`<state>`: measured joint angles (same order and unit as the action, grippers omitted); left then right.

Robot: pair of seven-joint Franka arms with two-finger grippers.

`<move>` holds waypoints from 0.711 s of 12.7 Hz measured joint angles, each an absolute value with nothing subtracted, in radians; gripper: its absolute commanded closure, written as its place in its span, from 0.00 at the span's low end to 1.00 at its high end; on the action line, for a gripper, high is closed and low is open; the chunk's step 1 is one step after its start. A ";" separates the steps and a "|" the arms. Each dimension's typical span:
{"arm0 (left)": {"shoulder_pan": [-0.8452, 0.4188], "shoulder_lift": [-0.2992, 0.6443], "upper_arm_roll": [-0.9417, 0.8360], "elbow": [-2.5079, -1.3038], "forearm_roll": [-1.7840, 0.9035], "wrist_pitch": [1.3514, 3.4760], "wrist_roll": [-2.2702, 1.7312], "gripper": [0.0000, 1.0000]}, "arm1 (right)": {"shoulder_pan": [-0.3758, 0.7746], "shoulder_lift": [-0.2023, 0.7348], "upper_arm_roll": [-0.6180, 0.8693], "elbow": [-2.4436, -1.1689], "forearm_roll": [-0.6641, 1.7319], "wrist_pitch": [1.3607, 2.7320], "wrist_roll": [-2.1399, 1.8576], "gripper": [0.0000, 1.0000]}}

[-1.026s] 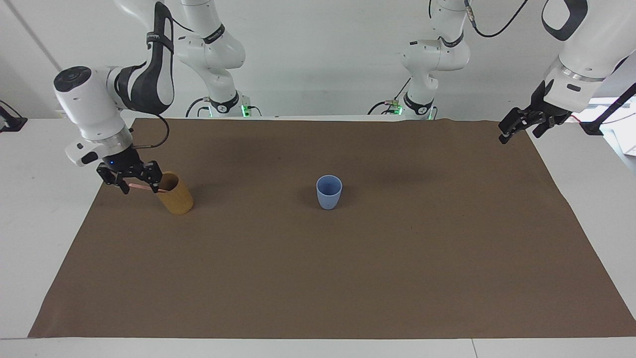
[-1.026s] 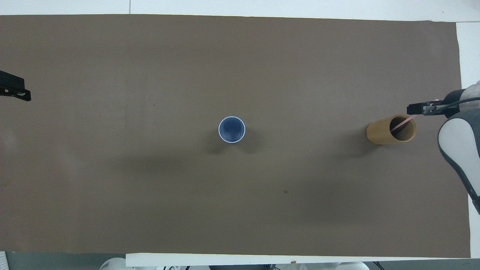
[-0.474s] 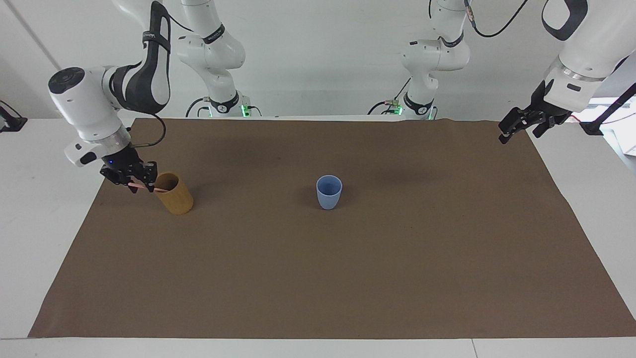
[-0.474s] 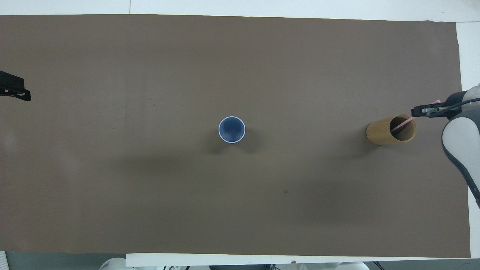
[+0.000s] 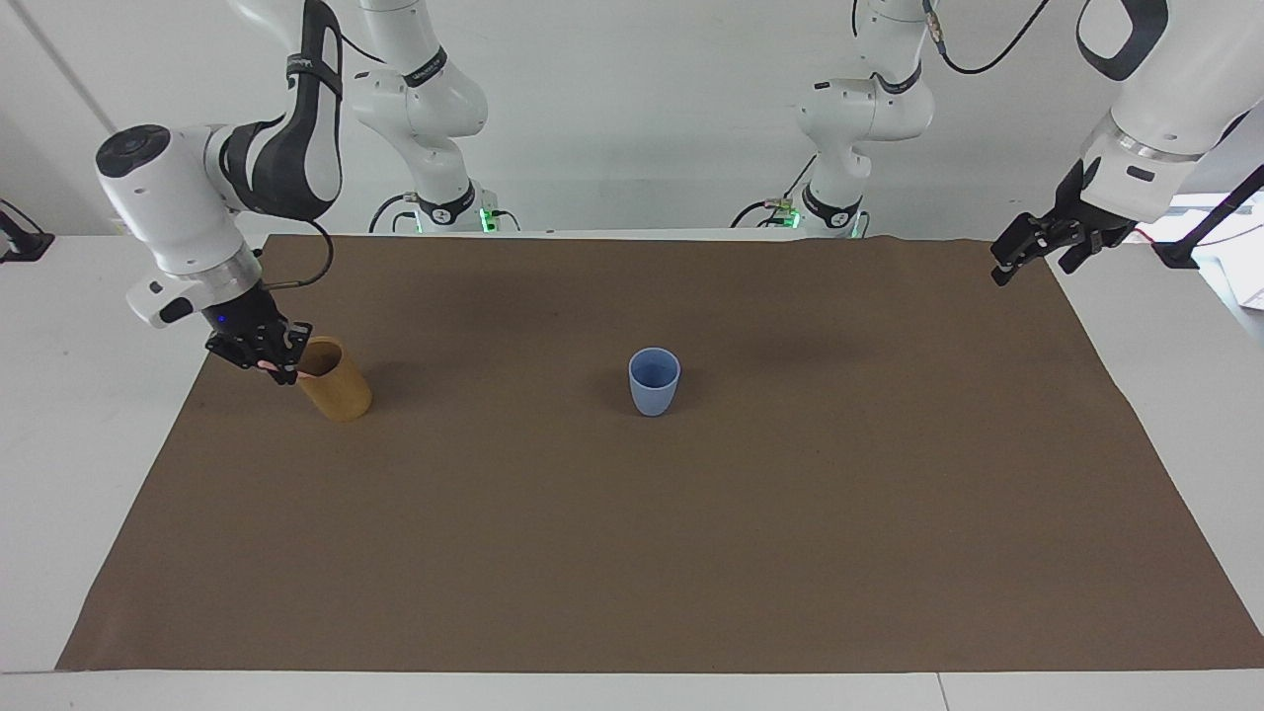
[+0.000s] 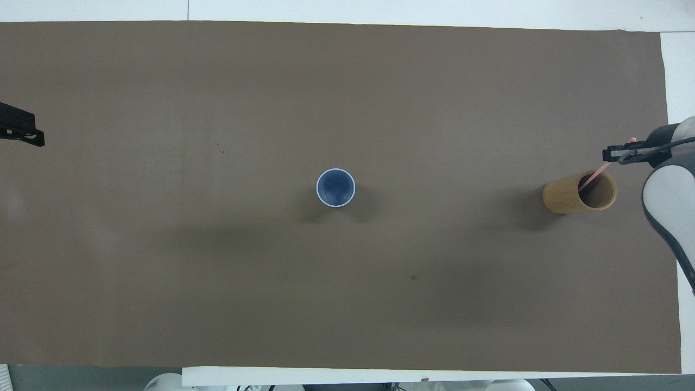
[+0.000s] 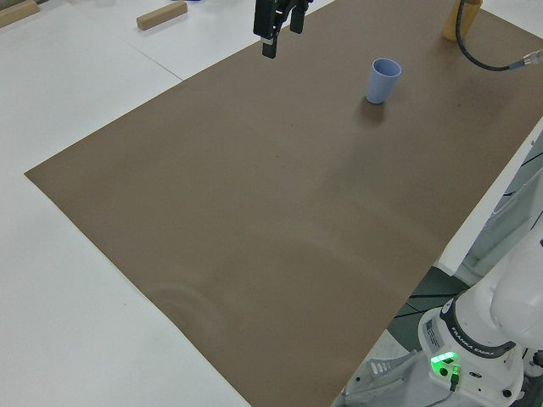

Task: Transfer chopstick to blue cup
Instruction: 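Lift the pink chopstick out of the tan cup with the right gripper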

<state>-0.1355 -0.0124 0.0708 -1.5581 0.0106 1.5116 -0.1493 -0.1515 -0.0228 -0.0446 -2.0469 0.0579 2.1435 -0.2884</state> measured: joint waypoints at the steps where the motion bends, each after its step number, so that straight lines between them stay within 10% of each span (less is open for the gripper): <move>1: -0.136 -0.012 0.071 -1.558 0.011 1.512 -0.149 0.00 | -0.151 -0.031 -0.045 -2.007 0.058 2.093 -0.305 1.00; 6: -0.136 -0.012 0.071 -1.558 0.011 1.512 -0.149 0.00 | -0.151 -0.104 0.009 -1.657 0.112 1.704 -0.341 1.00; 9: -0.136 -0.012 0.071 -1.558 0.011 1.512 -0.149 0.00 | -0.121 -0.100 0.136 -1.559 0.186 1.700 -0.159 1.00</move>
<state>-0.1355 -0.0124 0.0708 -1.5581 0.0106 1.5116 -0.1493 -0.1209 -0.1000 0.1362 -1.5586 0.1861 1.6997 -0.1589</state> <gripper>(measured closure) 0.000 0.899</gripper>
